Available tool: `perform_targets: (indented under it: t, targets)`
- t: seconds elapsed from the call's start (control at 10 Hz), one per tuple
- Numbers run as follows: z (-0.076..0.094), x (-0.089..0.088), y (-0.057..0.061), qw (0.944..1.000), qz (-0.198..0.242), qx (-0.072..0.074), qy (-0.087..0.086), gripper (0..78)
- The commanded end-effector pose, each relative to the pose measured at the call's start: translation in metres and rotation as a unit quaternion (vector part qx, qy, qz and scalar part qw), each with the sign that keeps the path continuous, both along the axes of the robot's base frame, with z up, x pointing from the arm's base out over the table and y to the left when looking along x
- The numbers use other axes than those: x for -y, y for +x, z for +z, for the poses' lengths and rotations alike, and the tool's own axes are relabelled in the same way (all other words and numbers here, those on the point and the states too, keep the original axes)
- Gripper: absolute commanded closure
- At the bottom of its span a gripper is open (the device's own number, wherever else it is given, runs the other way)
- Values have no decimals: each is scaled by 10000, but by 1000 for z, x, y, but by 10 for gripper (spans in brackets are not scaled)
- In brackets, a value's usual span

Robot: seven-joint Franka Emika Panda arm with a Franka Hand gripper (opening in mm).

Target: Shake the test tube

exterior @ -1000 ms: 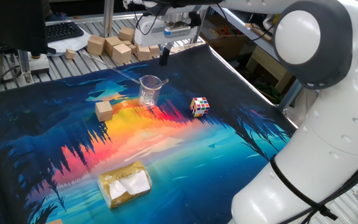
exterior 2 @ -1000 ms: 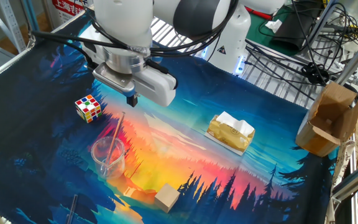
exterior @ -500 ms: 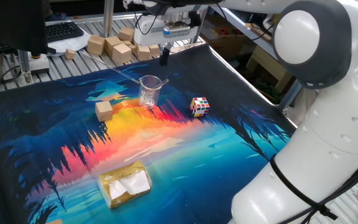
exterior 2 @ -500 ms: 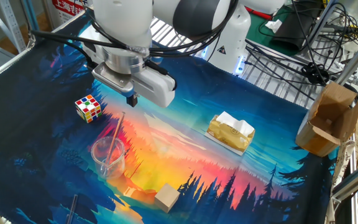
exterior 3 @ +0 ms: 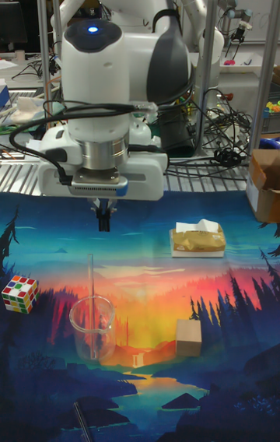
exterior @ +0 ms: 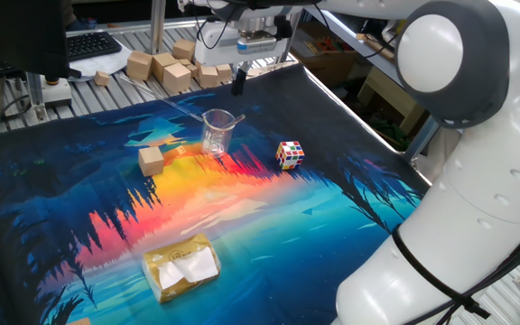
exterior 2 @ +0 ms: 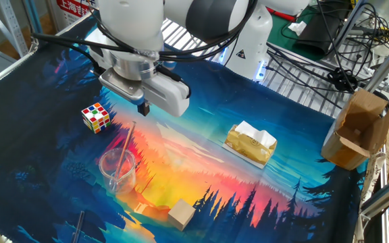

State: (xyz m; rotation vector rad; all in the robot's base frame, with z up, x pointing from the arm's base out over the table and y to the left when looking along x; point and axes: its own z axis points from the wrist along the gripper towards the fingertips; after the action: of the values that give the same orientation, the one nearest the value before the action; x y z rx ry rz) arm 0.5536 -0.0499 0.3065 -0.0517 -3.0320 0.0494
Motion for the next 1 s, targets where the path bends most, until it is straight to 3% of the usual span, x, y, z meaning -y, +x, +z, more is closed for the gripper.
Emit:
perform_targets:
  t: [0.1, 0.4, 1.0]
  targets:
    - [1, 0, 1, 9999, -172, 6, 11, 776]
    - [1, 0, 1, 9995, -316, -30, -21, 776]
    - [1, 0, 0, 9997, -189, -135, -67, 776]
